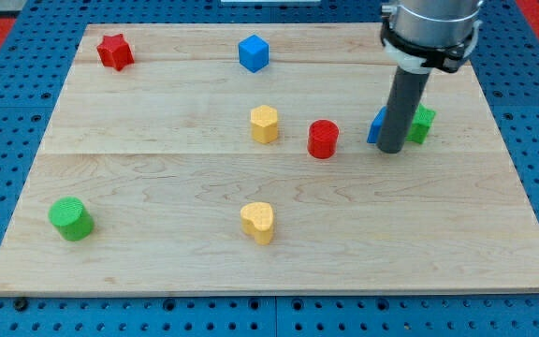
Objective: Place the blue triangle above the green star
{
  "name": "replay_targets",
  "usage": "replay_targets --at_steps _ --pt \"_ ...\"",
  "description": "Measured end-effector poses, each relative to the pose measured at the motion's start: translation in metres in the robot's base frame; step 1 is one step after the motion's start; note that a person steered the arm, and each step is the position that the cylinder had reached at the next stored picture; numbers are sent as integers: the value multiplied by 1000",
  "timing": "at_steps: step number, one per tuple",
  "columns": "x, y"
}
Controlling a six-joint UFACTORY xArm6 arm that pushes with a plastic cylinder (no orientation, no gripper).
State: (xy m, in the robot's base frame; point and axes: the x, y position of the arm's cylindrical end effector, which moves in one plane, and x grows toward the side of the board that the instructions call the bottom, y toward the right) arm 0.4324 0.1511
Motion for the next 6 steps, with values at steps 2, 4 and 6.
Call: replay_targets --at_steps 2,4,6 --pt "-70 -21" --pt "-103 -60" --pt "-135 -90"
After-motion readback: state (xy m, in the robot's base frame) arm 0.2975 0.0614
